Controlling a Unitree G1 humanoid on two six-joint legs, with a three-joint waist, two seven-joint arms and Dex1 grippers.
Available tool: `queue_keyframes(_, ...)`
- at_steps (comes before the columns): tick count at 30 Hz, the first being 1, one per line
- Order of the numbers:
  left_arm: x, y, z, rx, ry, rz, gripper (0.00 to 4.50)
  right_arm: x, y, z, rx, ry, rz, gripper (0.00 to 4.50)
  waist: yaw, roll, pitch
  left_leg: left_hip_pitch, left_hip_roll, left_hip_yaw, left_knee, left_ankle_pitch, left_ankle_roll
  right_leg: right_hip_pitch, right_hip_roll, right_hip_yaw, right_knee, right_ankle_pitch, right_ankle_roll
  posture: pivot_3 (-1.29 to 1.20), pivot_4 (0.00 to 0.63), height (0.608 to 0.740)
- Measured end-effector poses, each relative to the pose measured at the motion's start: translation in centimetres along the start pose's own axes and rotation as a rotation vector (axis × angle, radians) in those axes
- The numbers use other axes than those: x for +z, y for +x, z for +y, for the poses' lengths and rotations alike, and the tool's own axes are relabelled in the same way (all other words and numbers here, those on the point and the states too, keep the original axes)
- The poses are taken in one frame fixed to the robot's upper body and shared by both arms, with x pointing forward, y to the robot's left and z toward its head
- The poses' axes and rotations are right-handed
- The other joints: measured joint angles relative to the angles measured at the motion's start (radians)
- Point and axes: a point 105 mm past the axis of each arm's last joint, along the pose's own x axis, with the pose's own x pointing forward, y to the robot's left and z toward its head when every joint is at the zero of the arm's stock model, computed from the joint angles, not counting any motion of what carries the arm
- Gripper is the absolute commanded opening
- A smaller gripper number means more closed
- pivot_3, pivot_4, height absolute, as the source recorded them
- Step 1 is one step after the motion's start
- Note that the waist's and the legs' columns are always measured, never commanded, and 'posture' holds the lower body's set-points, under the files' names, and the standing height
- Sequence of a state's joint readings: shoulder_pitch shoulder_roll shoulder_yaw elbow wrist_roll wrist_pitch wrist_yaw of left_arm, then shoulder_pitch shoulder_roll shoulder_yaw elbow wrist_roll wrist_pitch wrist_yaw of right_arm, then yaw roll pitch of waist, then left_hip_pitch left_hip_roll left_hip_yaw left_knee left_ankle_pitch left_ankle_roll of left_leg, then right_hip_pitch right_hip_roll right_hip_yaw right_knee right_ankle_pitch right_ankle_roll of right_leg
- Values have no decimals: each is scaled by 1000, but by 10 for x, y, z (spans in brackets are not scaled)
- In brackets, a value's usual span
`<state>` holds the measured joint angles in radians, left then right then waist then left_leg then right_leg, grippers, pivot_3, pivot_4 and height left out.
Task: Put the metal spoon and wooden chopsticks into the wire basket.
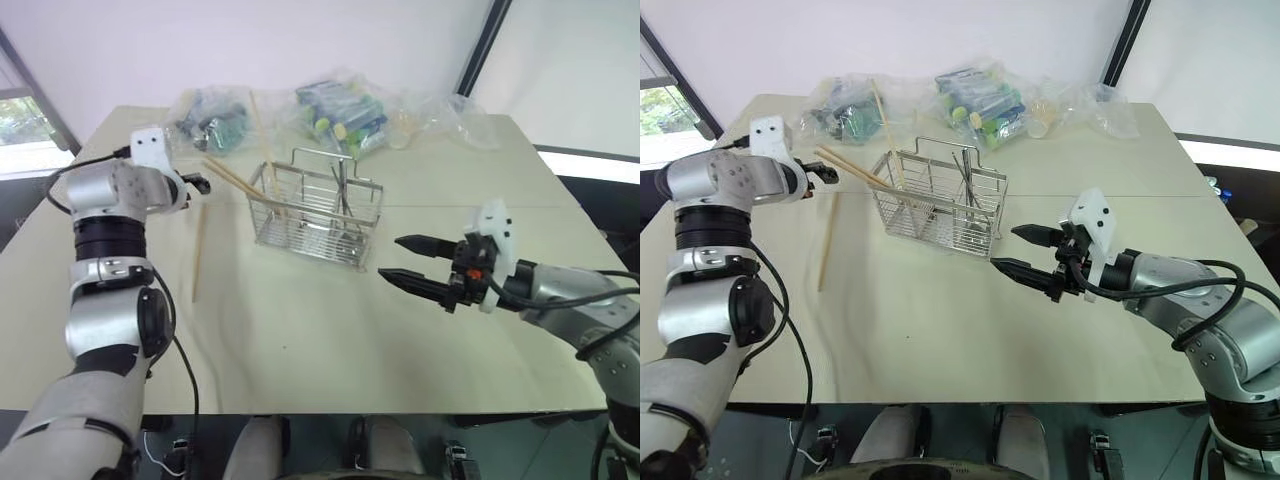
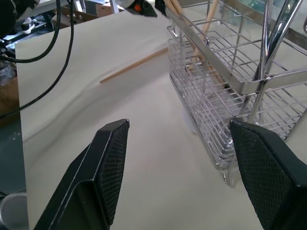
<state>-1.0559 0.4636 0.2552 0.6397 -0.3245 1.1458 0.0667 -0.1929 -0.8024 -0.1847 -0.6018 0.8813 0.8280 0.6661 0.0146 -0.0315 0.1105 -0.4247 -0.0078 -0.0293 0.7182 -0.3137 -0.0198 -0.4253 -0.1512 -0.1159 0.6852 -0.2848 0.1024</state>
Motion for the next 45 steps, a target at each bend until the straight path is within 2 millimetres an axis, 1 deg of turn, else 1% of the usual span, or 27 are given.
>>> queue_keyframes(2,-18,9,1,10,7,62,4476,2,-2,0,-2,-4,-6,3423,-1,-1,0,0,0,0,0,0,-1,0,0,0,0,0,0,0,150,633)
queue_keyframes(4,-30,15,4,22,7,104,4476,5,-4,1,-5,-9,-14,3423,0,-1,1,-1,0,0,0,0,-1,0,0,0,0,0,0,0,150,633)
queue_keyframes(9,-35,21,7,28,16,111,4476,7,-3,2,-7,-9,-18,3423,1,-1,0,-1,0,0,0,0,-1,0,-1,0,-1,0,0,0,150,633)
queue_keyframes(14,-35,26,8,25,20,97,4476,8,-4,6,-10,-14,-21,3423,2,1,-1,1,0,0,0,0,-1,1,-1,0,0,0,0,0,150,633)
queue_keyframes(17,-36,29,9,27,24,94,3639,7,-4,9,-4,-17,-20,3423,1,2,-1,1,0,0,0,0,-1,1,-1,0,0,0,0,0,150,633)
queue_keyframes(22,-36,30,11,31,19,88,1219,9,-4,8,-3,-24,-24,3423,7,2,-1,1,0,0,1,0,-1,1,-1,0,0,1,0,0,150,633)
queue_keyframes(24,-36,30,10,27,12,88,161,10,-4,8,-4,-26,-26,3423,16,2,-1,0,0,0,0,0,-1,1,-1,0,0,1,0,0,150,633)
queue_keyframes(25,-35,30,9,21,8,87,72,10,-4,8,-5,-26,-26,3423,21,2,-1,0,0,0,0,0,-1,0,-1,0,0,1,0,0,150,633)
queue_keyframes(27,-35,30,7,8,5,86,72,10,-4,7,-7,-31,-27,3423,27,2,-1,-1,0,0,0,0,-1,0,-1,-1,-1,1,0,0,150,633)
queue_keyframes(37,-34,30,9,12,-9,86,72,11,-4,7,5,-37,-34,3423,25,2,-1,0,0,1,0,0,-1,0,-1,-1,-1,1,0,0,150,633)
queue_keyframes(40,-33,29,13,27,-17,80,72,18,-3,4,10,-57,-49,3423,24,1,-1,-1,0,1,0,0,-1,0,0,-1,-1,1,0,0,150,633)
queue_keyframes(43,-27,27,19,29,-42,49,72,22,-3,2,12,-67,-59,3423,23,0,0,-1,0,1,0,0,-1,-1,0,-1,-1,1,0,0,150,633)
queue_keyframes(45,-17,25,23,33,-51,-4,72,26,-3,-1,8,-70,-70,3423,24,0,0,-1,0,1,0,0,-1,-1,0,-1,-1,1,0,0,150,633)
